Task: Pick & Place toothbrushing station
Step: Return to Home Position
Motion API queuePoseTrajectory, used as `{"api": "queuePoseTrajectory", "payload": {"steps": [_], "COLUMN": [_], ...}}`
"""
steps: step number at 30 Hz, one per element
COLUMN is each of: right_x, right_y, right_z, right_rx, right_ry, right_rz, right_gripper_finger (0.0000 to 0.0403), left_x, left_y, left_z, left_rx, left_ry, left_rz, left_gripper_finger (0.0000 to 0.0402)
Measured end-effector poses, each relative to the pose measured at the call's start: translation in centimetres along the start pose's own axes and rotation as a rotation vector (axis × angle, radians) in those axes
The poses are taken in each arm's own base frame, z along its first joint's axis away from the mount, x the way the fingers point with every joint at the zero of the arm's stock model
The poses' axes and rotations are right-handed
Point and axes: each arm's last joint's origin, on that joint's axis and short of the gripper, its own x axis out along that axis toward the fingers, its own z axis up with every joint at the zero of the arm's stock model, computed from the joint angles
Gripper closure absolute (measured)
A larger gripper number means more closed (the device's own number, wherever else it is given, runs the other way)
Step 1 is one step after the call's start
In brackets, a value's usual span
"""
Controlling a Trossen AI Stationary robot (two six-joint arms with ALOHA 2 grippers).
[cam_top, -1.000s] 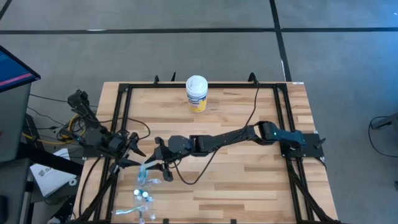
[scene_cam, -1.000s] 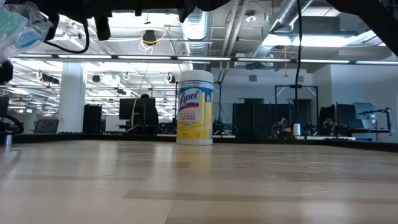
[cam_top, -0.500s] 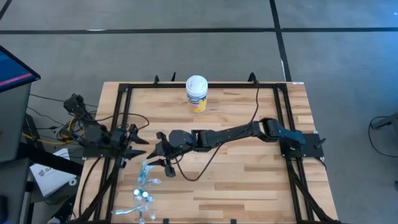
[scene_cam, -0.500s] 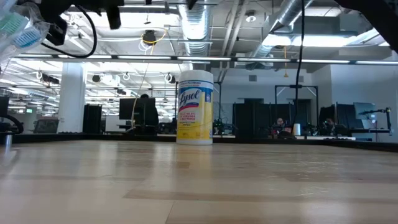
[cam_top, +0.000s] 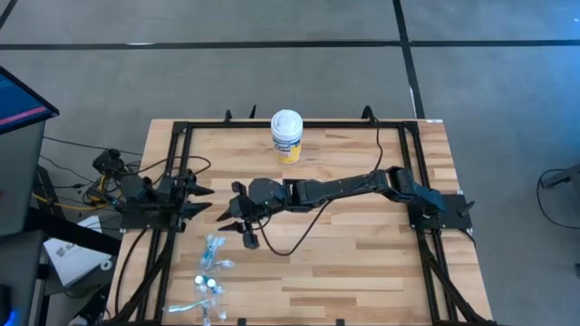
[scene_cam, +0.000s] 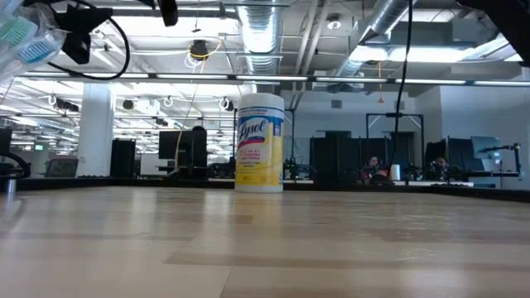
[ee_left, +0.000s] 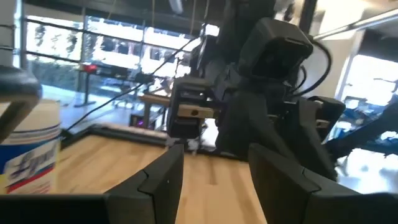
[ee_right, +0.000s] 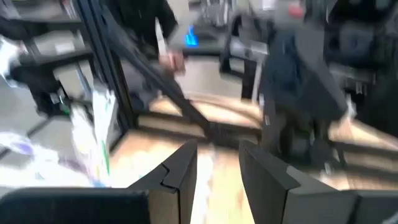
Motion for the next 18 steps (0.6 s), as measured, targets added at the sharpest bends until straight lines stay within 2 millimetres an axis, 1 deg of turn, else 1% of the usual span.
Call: {"api": "queuePoseTrajectory", "payload": {"steps": [3, 7, 13, 16, 18], "right_x": [-0.6, -1.6, -3.2, -4.2, -4.7], "right_y": [-0.4, -0.9, -0.4, 0.0, 0.1], "right_z": [0.1, 0.3, 1.4, 0.5, -0.6], "right_rx": [0.011, 0.004, -0.029, -0.022, -0.011], "right_ry": [0.046, 0.116, 0.114, 0.170, 0.203], "right_rz": [-0.009, -0.064, -0.078, -0.071, -0.071], "right_gripper_finger": [0.0292, 0.0294, 0.0323, 0.0339, 0.0346], "left_x": [0.1, 0.2, 0.3, 0.4, 0.4], "left_y": [0.2, 0.4, 1.0, 1.2, 1.3], "left_z": [0.0, 0.0, -1.4, -1.6, -1.6], "left_rx": [0.010, 0.015, -0.025, -0.043, -0.042], "left_ry": [0.011, 0.010, 0.122, 0.148, 0.152], "left_rz": [0.021, 0.043, 0.092, 0.090, 0.068], "left_gripper_finger": [0.0225, 0.0225, 0.0225, 0.0225, 0.0225]}}
